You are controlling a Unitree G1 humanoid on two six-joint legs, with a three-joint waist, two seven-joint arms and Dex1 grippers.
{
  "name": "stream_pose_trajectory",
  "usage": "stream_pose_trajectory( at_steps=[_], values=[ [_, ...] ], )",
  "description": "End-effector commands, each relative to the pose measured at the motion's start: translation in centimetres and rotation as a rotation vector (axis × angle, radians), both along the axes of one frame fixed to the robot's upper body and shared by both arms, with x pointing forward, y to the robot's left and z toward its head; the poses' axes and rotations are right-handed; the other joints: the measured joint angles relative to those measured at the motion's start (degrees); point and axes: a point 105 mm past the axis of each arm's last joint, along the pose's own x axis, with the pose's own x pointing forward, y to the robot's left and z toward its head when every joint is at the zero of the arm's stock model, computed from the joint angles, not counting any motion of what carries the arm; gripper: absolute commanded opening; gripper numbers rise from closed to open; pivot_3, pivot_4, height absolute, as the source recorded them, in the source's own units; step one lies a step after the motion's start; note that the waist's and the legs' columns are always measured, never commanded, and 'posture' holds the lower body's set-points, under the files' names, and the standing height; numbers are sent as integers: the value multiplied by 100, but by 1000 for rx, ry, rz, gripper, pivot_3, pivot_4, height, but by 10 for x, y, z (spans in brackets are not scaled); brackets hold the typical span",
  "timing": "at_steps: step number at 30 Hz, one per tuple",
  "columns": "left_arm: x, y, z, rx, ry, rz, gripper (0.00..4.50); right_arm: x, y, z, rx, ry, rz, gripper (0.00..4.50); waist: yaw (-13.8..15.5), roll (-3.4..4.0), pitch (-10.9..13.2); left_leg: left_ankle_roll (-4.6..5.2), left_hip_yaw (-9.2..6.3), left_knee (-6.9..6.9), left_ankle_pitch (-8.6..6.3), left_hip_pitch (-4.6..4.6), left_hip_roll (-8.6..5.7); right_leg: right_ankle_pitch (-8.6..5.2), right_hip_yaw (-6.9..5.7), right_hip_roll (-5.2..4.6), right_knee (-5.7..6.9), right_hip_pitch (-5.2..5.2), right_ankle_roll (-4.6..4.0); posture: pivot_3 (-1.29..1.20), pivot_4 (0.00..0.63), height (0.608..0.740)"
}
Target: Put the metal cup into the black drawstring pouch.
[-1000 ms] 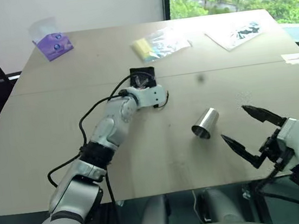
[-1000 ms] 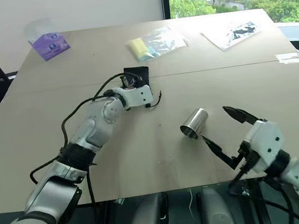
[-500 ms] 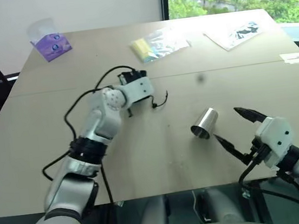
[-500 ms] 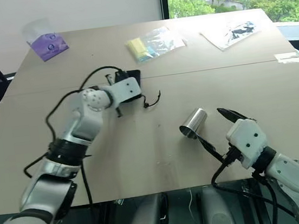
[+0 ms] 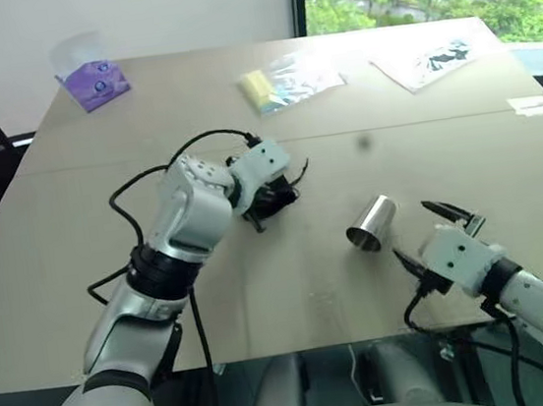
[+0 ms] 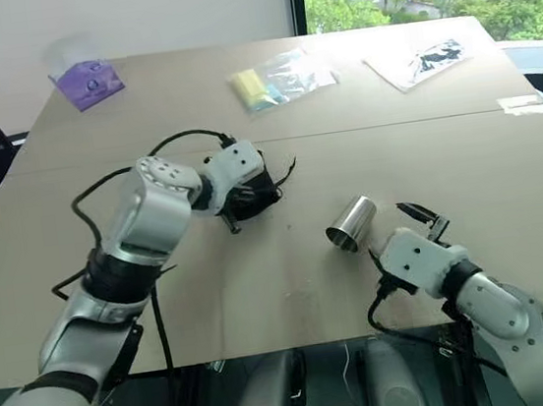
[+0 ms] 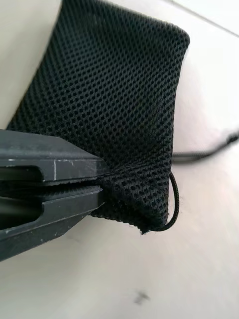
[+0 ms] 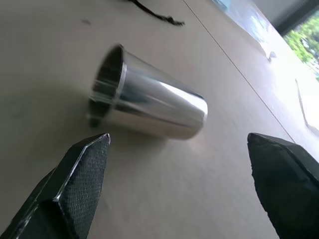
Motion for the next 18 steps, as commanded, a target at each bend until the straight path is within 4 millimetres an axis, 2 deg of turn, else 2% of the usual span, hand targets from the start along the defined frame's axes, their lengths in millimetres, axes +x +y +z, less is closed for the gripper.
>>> stream_pose_trajectory(
  at_steps=[1,6,12,14,18],
  values=[
    [4,2,10,-1,-39,29,94,3,4,7,-5,-46,-16,4500,17,0,0,0,-1,0,0,0,0,0,-1,0,0,0,0,0,150,740],
    [6,6,12,6,-45,43,94,-4,32,11,141,16,62,4500,33,0,0,0,-1,-1,0,-1,0,0,-1,-2,-2,1,0,0,150,740],
    [8,7,12,15,-58,49,94,-7,36,10,260,122,95,4500,34,0,0,0,-3,0,0,-1,-1,1,-3,-6,-2,2,0,0,150,740],
    [7,7,12,15,-58,48,94,-2,40,11,263,122,115,4500,27,0,0,1,-3,0,0,-1,-1,1,-3,-6,-1,2,0,0,150,740],
    [7,7,12,17,-54,46,94,26,55,16,265,90,122,4500,4,0,0,0,0,0,0,4,0,1,0,-2,3,1,-1,0,150,740]
  ],
)
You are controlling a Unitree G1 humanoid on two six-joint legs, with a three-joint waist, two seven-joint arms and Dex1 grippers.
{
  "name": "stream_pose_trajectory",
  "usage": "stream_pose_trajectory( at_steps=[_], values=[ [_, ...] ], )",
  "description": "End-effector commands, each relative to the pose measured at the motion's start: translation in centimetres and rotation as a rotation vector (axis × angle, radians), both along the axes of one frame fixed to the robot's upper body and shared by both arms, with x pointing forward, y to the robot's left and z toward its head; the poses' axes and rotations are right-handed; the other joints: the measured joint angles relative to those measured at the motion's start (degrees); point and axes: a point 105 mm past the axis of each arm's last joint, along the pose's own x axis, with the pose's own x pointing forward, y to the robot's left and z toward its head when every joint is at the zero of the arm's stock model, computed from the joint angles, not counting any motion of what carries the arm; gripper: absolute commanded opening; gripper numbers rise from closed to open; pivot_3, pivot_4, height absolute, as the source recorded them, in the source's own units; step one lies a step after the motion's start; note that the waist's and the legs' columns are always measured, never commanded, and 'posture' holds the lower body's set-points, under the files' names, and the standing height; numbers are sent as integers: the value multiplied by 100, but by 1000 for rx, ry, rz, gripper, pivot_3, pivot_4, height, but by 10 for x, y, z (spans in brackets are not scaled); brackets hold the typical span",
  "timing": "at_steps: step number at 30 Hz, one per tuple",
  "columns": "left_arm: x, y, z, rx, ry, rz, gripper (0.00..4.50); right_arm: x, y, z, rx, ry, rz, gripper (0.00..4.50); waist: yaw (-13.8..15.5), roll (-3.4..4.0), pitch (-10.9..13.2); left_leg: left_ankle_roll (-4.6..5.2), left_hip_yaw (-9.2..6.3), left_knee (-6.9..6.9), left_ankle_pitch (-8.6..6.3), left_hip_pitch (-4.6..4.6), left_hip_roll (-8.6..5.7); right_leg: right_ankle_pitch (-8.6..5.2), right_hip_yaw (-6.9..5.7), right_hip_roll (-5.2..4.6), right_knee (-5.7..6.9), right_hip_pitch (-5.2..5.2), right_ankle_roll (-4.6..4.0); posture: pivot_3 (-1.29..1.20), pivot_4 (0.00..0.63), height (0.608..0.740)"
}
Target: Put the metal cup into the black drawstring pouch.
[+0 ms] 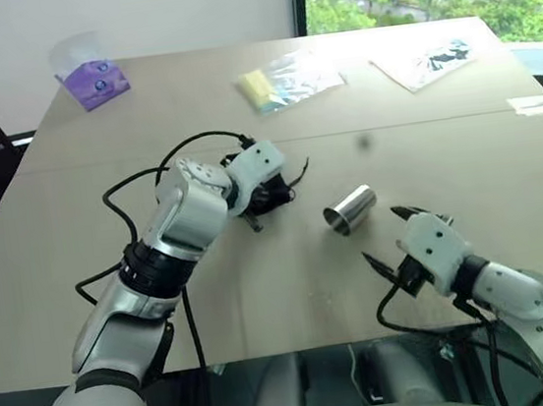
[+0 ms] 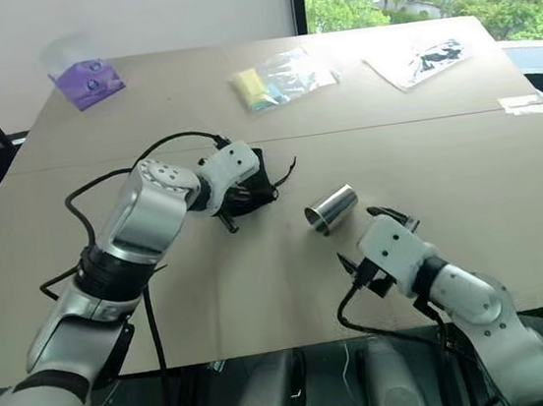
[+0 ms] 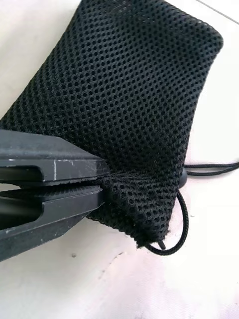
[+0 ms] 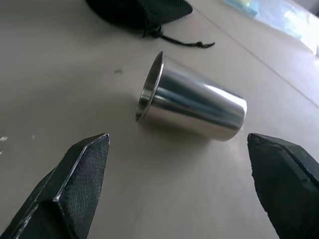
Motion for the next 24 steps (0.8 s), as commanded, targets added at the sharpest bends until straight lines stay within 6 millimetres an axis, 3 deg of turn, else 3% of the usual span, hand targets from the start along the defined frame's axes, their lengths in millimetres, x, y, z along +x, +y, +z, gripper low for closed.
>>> stream_pose_trajectory(
  at_steps=[1,6,9,12,17,21,24],
  values=[
    [2,-1,10,7,-36,-10,94,22,16,7,28,-29,0,4500,2,0,0,0,-1,0,0,2,1,0,-1,2,2,0,0,0,150,740],
    [2,-2,9,5,-33,-12,94,66,47,9,23,-15,30,4500,12,1,1,-2,6,-2,1,-3,-1,1,7,-1,4,-9,-1,0,150,740],
    [2,-3,8,1,-34,-10,94,79,53,8,-4,-8,15,4500,49,0,2,-8,1,-1,5,-11,-4,1,-1,-5,-1,-12,-1,0,150,740],
    [2,-3,7,2,-37,-6,94,84,51,7,-3,13,-25,4500,38,0,2,-24,0,-2,14,-18,-5,1,-2,-8,-5,-16,-1,0,150,740],
    [1,1,8,-3,-45,14,94,93,18,6,-43,6,-228,4500,30,0,2,-19,0,-3,12,-16,-5,1,-1,-7,0,-17,-1,0,150,740],
    [1,1,8,-3,-50,20,0,94,2,7,-52,10,-300,2866,38,0,2,-2,-1,0,2,-15,-7,1,-2,-8,2,-15,-1,0,150,740],
    [0,1,8,-6,-52,23,0,96,-8,5,-76,-1,-341,1242,19,0,2,-2,0,-1,2,-15,-7,1,-1,-7,3,-17,-1,0,150,740]
  ],
)
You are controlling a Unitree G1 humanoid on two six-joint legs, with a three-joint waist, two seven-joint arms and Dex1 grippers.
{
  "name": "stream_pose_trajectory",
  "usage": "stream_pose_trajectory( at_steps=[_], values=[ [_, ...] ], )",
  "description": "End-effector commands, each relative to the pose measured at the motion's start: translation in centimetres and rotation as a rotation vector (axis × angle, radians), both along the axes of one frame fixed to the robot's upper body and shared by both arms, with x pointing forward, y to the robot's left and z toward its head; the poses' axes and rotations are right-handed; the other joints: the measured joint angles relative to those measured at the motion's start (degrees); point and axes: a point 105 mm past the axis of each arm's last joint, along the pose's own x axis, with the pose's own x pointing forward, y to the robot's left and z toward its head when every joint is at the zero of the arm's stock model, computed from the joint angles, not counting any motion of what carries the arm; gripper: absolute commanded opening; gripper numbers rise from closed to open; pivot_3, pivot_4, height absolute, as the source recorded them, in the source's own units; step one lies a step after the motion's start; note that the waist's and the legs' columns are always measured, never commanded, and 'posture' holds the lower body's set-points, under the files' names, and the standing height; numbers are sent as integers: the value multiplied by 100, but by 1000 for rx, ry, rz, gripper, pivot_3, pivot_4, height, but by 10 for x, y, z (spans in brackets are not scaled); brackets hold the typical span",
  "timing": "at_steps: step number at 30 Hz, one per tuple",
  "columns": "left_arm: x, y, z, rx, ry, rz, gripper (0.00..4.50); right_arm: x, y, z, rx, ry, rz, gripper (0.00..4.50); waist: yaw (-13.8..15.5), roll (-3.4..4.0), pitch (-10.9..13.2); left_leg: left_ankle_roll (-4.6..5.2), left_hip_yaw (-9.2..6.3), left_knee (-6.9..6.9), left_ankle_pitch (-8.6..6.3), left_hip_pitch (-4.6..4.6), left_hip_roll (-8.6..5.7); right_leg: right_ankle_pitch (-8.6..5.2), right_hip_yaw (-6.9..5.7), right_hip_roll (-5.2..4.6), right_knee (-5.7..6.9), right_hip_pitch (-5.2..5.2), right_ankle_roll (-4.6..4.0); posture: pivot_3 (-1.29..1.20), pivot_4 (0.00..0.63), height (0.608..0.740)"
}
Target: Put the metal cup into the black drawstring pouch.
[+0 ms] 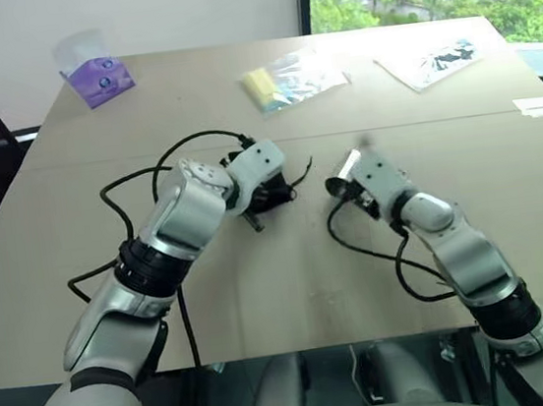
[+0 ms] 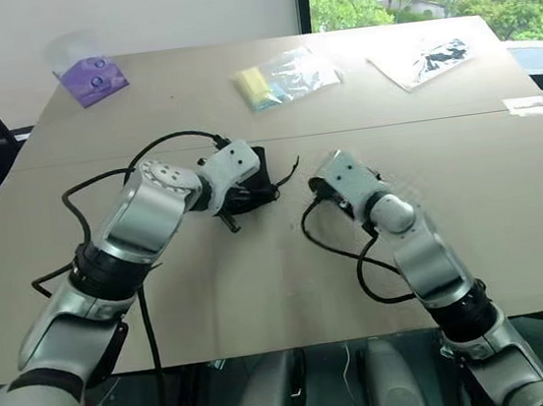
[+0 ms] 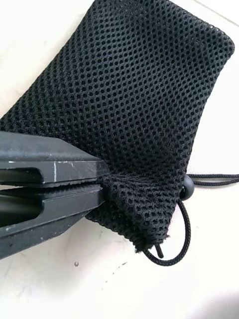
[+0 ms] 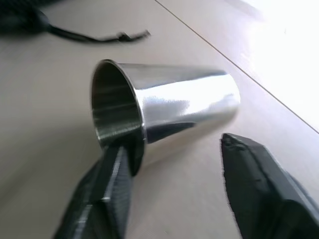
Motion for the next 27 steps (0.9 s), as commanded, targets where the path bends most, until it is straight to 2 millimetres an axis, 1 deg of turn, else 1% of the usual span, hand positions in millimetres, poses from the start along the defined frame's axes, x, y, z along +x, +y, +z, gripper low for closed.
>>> stream_pose_trajectory(
  at_steps=[1,2,3,9,12,14,18,23,27],
  values=[
    [0,-2,11,-11,-44,-10,0,3,-13,12,-12,-64,-51,801,-21,0,0,0,0,-1,0,0,1,0,1,1,0,0,0,0,150,740],
    [0,-2,11,-14,-45,-8,0,4,-15,12,-3,-62,-61,281,-30,0,0,0,1,-2,0,1,2,0,3,3,1,-1,0,0,150,740],
    [0,-2,11,-16,-45,-6,0,6,-16,11,2,-62,-66,91,-30,0,0,-1,0,-3,0,2,3,0,2,4,1,-1,0,0,150,740],
    [1,0,15,-42,-43,5,0,13,-22,17,22,-111,-57,91,-26,0,0,0,4,-3,0,3,2,0,6,2,-1,0,0,0,150,740],
    [1,2,19,-78,-30,23,0,10,-21,25,82,-141,-12,91,-18,0,0,0,4,-3,0,2,2,0,4,2,-1,0,0,0,150,740],
    [1,2,20,-109,-7,42,0,6,-25,28,134,-131,-6,91,-16,0,0,0,4,-3,0,2,2,0,4,2,-2,0,0,0,150,740],
    [-2,-4,26,-241,73,87,0,-9,-37,33,201,-114,17,91,0,1,1,1,1,-3,0,0,2,0,1,1,-2,0,0,0,150,740],
    [-1,-16,37,-451,208,181,0,-42,-52,44,351,-79,86,91,6,0,1,2,-4,1,-1,-6,0,0,-6,0,-6,1,1,0,150,740],
    [5,-24,35,-557,295,255,0,-65,-55,42,433,-21,128,91,-11,3,0,2,-1,-4,-1,1,3,0,-1,3,-2,2,1,0,150,740]
  ],
)
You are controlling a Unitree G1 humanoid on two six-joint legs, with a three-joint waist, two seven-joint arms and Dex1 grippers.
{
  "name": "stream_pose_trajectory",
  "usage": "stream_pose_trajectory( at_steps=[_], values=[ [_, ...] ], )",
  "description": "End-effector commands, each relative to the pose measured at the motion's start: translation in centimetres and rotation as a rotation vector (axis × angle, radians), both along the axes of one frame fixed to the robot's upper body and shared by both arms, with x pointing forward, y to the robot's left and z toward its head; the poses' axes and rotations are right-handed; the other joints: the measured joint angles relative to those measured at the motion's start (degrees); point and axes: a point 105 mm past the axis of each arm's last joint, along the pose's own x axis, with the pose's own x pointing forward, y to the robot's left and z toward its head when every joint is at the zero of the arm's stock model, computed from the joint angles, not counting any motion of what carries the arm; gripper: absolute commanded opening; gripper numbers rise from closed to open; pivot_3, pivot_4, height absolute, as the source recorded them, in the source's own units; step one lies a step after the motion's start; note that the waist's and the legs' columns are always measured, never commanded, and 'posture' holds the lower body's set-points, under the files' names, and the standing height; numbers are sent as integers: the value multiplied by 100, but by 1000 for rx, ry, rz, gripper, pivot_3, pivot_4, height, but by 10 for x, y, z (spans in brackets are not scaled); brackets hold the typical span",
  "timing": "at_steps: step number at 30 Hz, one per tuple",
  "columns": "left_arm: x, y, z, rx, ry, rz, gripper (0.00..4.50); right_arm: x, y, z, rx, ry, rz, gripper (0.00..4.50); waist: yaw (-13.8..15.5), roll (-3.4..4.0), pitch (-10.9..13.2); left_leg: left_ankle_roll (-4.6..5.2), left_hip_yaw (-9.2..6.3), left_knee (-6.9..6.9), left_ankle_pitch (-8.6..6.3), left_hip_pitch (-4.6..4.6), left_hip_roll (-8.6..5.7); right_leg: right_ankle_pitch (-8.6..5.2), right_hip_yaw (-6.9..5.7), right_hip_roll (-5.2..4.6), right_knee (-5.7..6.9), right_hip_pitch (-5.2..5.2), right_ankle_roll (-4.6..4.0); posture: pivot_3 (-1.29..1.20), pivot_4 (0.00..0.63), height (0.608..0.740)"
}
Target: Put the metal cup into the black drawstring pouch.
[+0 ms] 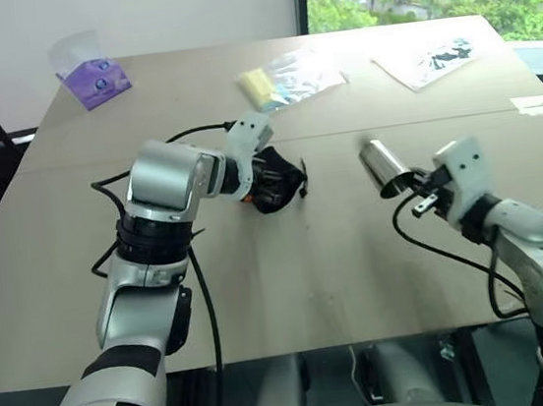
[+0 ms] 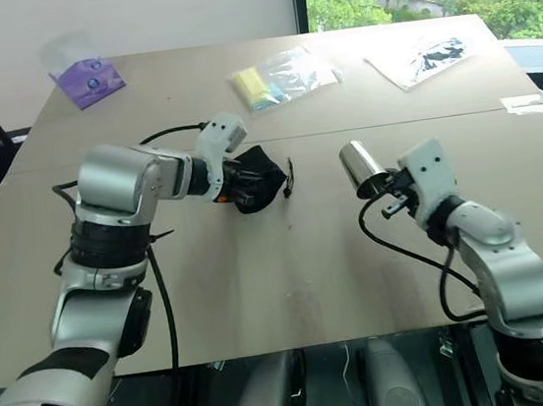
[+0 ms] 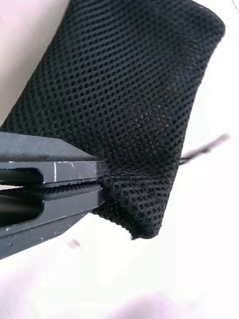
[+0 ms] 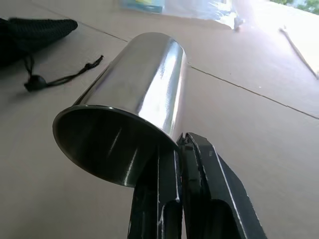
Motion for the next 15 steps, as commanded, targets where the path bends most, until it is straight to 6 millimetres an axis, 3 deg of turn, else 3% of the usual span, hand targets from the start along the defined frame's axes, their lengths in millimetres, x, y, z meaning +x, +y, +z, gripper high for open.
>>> stream_pose_trajectory(
  at_steps=[1,7,15],
  values=[
    [7,-5,3,-111,78,77,0,-26,2,12,77,-7,79,91,-6,1,0,0,-1,-1,0,1,0,0,-1,0,1,0,0,0,150,740],
    [28,-35,7,-319,93,121,0,-49,11,7,119,54,174,91,21,1,0,0,2,1,0,1,-2,0,0,-5,0,0,0,0,150,740],
    [30,-37,10,-439,143,146,0,-33,42,-3,132,58,252,91,-11,2,0,-4,6,-2,2,7,0,1,8,-2,2,-1,1,0,150,740]
  ],
)
